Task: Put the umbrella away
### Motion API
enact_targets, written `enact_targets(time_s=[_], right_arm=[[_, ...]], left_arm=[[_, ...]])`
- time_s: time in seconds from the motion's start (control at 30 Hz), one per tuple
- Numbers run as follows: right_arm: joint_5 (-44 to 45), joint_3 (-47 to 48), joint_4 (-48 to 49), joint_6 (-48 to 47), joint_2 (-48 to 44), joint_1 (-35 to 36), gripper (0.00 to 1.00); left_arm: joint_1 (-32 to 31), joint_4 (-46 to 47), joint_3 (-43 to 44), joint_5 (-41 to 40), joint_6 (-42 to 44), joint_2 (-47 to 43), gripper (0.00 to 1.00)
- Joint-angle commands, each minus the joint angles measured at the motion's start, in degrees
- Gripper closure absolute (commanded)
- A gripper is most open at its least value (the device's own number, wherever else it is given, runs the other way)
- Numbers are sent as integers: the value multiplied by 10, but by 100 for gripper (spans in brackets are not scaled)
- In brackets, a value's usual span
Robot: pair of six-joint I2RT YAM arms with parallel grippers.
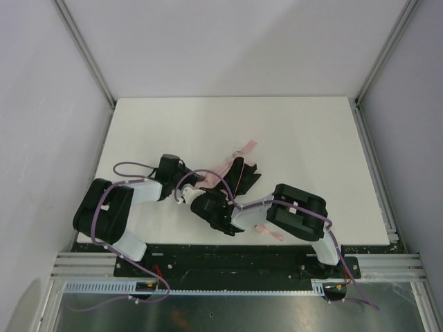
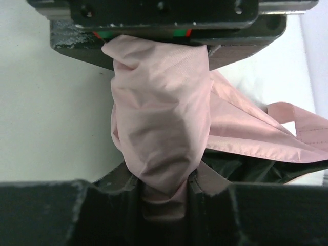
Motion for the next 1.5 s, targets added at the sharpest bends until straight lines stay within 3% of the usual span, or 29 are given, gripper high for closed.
enact_targets(time_s=[0.0, 0.07, 0.1, 0.27, 0.33, 0.4, 0.8, 1.03, 1.23, 1.47], right_arm=[[-26, 10, -53, 93, -6, -34, 99], [-85, 10, -83, 138, -19, -50, 100], [-117, 9, -93, 157, -26, -58, 100], [-273, -8, -92, 218, -56, -97, 100], [-329, -13, -83, 234, -64, -112, 100], [-373, -18, -68, 244, -73, -128, 100], [-593, -35, 13, 321, -89, -189, 100], [-749, -54, 122, 406, -67, -245, 100], [-852, -54, 177, 480, -34, -279, 100], [-879, -46, 132, 497, -26, -301, 100]], left_arm=[[1, -59, 4, 14, 33, -14, 100], [2, -55, 6, 11, 44, -20, 99], [4, -50, 6, 9, 51, -25, 92], [11, -15, -4, -2, 81, -59, 19], [13, -2, -10, -3, 91, -69, 6], [14, 8, -14, 0, 96, -72, 2], [1, 76, 3, 43, 67, -3, 1], [-16, 106, 0, 51, 46, 28, 5], [-21, 132, -5, 52, 39, 47, 24], [-25, 158, -9, 44, 43, 61, 65]])
